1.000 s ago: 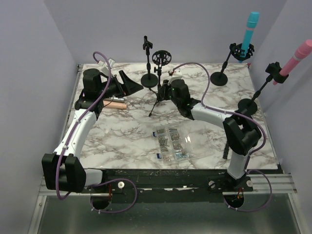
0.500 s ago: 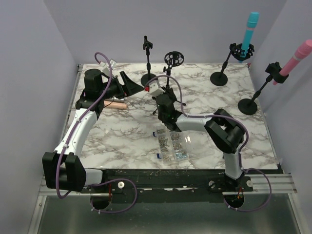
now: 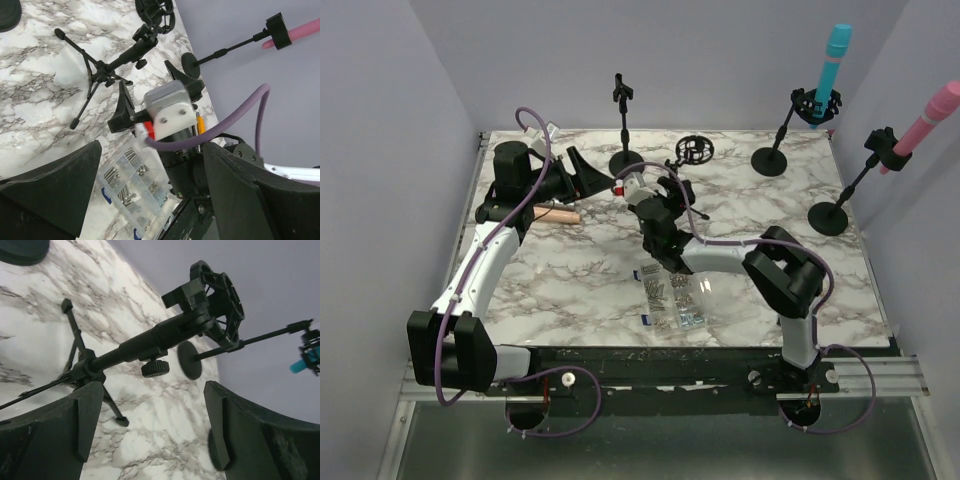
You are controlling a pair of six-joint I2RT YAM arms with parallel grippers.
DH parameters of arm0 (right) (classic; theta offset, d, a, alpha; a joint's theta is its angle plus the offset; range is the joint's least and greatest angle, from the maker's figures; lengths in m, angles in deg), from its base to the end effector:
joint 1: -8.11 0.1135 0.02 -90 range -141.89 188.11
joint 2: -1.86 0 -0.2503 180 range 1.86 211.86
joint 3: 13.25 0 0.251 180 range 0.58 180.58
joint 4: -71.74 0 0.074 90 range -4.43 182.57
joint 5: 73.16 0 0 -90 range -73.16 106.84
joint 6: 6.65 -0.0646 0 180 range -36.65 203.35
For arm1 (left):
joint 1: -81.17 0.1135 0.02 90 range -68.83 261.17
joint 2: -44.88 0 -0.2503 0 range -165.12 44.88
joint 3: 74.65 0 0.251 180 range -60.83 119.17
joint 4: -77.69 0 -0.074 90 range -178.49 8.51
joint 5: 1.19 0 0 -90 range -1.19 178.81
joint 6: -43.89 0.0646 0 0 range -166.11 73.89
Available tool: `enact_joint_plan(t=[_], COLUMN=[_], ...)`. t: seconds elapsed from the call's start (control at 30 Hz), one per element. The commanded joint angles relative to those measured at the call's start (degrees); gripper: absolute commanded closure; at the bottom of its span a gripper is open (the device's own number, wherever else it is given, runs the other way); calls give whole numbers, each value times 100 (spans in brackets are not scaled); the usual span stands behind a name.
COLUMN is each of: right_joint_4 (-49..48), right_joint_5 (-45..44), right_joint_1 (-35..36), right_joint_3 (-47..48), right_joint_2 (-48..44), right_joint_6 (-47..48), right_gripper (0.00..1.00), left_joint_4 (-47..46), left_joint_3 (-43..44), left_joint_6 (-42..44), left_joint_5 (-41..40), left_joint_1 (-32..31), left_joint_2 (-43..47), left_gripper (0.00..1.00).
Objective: Remove the microphone from the stand
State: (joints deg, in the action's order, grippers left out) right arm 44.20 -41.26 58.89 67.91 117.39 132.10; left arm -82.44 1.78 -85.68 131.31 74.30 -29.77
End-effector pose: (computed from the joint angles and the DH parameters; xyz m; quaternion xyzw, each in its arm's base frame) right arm 0.3222 0.3081 0.1848 -0.2910 0.6684 -0.3529 0.5866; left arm 0.3127 -0.0816 0.3249 -0.0082 0.7838 -0.4854 0.3872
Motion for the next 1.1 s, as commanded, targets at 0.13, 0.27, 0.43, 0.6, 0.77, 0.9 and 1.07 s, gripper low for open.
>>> enact_joint_plan(t=[0.13,0.27,0.43,0.6,0.77,0.9,1.07], right_joint_4=[3037,3210,3711,4620,4730,4753,4473], right_joint_5=[1639,2476,3031,3137,3094,2879,2977], right_joint_1=[77,20,-244,-423,-671,-799,-1106], right_joint_3=[-496,-926,-936,-410,-1,544,1013], right_joint_2=[-1887,-2728,-2938,-2334,-1596,-863,-102], right_joint_6=[-4172,-5504,-7043,-8338,-8832,-8728,-8567], right_gripper=[4,1,1,6,11,13,28], left_joint_4=[-66,-68,-68,-71,-68,-68,-76], left_joint_3=[152,146,120,111,111,120,129], left_joint_6=[64,66,64,64,64,55,27], left_joint_5=[-20,-23,-23,-17,-5,8,47], left_joint_1=[-23,-30,-25,-35,-42,-47,-49], left_joint_2=[-49,-48,-22,-5,16,12,40], left_gripper=[17,17,17,17,17,17,17])
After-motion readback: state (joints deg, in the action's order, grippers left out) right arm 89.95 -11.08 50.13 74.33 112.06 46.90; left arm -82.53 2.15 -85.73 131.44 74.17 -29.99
